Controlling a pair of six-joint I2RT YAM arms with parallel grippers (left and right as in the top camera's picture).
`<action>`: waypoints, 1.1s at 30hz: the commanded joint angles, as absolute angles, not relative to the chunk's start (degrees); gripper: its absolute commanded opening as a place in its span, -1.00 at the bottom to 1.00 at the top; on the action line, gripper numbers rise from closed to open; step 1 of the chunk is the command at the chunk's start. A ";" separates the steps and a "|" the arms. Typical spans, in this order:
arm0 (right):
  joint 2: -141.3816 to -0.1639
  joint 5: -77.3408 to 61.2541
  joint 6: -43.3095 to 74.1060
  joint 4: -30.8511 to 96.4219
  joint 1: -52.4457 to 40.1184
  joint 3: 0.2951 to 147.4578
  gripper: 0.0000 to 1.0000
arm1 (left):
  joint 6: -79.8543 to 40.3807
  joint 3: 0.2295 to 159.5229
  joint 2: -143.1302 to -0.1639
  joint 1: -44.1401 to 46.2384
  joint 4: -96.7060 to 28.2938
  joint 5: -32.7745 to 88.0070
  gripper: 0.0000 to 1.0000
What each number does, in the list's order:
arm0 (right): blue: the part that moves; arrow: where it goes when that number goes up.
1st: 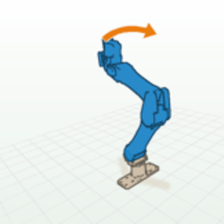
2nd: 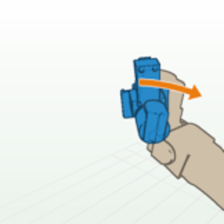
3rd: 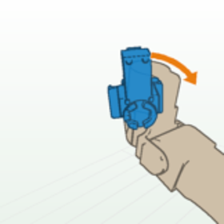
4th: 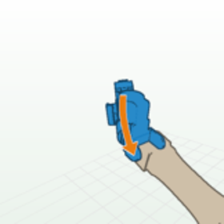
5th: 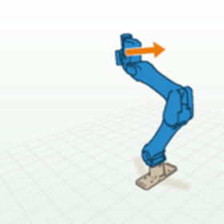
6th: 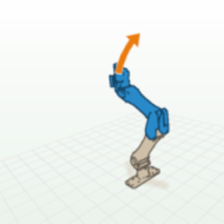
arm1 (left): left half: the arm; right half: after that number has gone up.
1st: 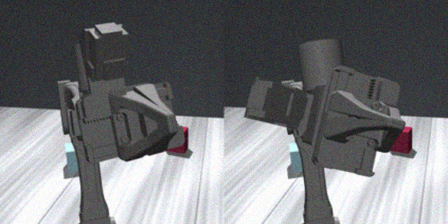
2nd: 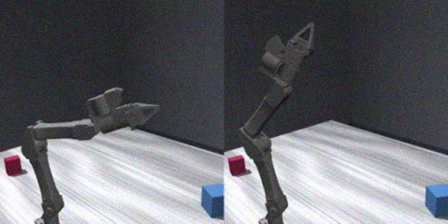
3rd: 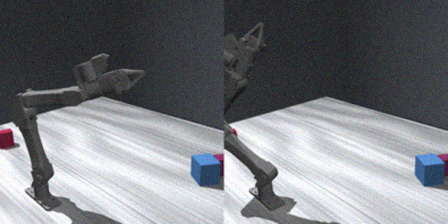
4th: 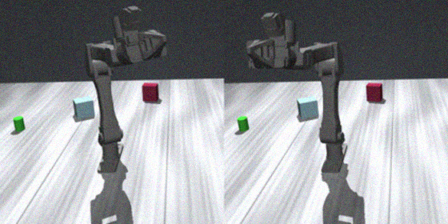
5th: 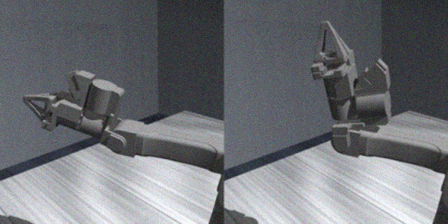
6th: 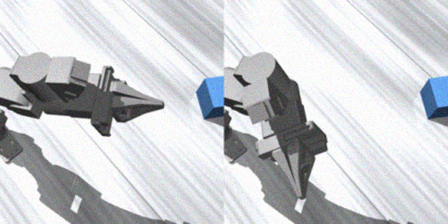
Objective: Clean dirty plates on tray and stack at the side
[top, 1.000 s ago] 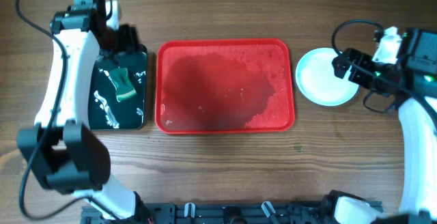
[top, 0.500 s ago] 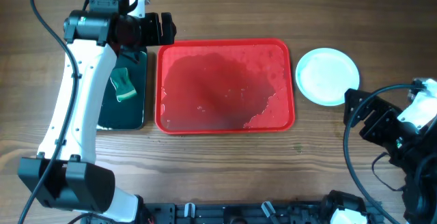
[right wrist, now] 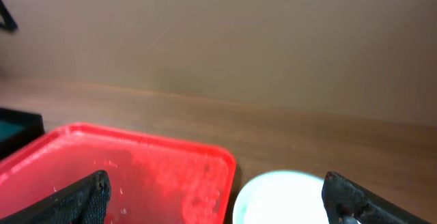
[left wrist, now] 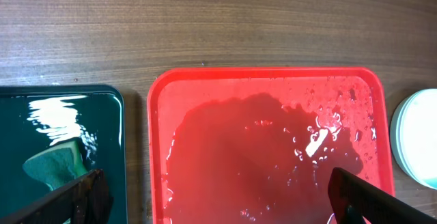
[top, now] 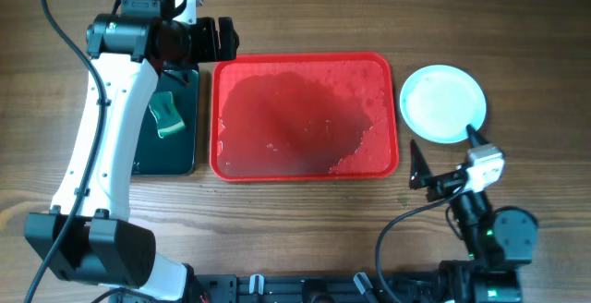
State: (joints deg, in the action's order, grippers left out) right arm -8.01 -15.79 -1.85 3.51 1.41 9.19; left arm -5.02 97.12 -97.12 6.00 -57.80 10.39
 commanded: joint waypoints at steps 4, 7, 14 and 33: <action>-0.16 -11.51 -2.92 0.01 -0.95 1.30 0.99 | -5.34 97.19 -97.51 6.11 -57.71 10.87 1.00; -0.14 -10.13 -4.27 -0.86 -0.95 0.27 1.00 | -5.34 97.19 -97.51 6.11 -57.71 10.87 1.00; -0.91 -10.24 -4.36 -0.84 -0.95 0.30 1.00 | -5.34 97.19 -97.51 6.11 -57.71 10.87 1.00; -0.97 -10.24 -4.36 -0.84 -0.95 0.30 1.00 | -4.73 46.89 -46.19 5.23 -19.99 8.08 1.00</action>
